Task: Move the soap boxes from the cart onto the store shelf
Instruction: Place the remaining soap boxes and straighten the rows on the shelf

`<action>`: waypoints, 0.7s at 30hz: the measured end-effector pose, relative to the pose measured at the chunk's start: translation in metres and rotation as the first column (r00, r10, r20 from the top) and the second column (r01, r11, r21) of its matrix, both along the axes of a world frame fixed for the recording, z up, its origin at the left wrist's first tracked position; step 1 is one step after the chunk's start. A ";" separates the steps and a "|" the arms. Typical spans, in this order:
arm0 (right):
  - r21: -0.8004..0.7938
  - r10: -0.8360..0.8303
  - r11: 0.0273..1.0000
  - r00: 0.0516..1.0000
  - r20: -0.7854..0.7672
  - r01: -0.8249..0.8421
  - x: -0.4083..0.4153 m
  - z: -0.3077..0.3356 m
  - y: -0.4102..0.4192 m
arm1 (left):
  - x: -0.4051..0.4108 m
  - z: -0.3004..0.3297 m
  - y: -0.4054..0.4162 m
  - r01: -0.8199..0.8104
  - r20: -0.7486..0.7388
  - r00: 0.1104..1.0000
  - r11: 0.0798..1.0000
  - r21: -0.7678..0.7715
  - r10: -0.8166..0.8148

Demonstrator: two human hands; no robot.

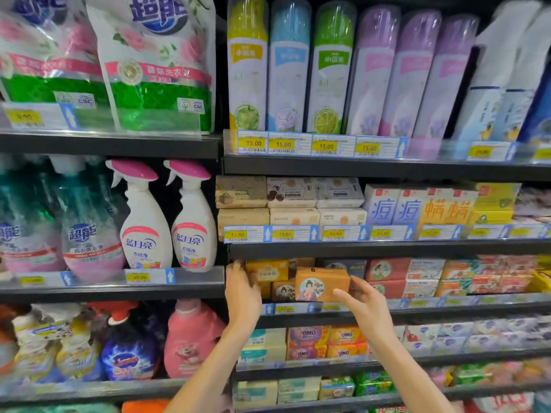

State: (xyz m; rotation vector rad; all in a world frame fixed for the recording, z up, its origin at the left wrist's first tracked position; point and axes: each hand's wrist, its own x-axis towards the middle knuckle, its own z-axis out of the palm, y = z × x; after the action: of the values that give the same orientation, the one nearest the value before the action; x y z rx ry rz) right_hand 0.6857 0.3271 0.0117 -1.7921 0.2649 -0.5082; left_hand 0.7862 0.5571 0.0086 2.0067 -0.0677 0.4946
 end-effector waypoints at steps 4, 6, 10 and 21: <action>0.045 -0.034 0.998 0.999 0.006 0.034 0.011 -0.006 0.004 | 0.006 -0.004 -0.005 -0.050 0.013 0.999 0.998 0.034 0.050; 0.050 -0.060 0.997 0.998 0.003 0.060 0.017 -0.009 0.005 | 0.008 -0.005 -0.007 -0.064 0.010 0.998 0.995 0.076 0.064; 0.043 -0.085 0.995 0.996 0.004 0.085 0.027 -0.011 0.010 | -0.002 -0.008 -0.008 -0.046 0.075 0.996 0.992 0.114 0.038; 0.027 -0.127 0.992 0.991 0.032 0.126 0.042 -0.013 0.027 | -0.011 -0.033 0.009 0.084 0.246 0.944 0.879 0.469 -0.221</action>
State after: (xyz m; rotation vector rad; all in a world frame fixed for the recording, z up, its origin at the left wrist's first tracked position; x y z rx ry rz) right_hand 0.7277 0.3546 -0.0008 -1.7488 0.3615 -0.6218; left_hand 0.7751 0.5664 -0.0248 2.3405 -0.5729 0.7215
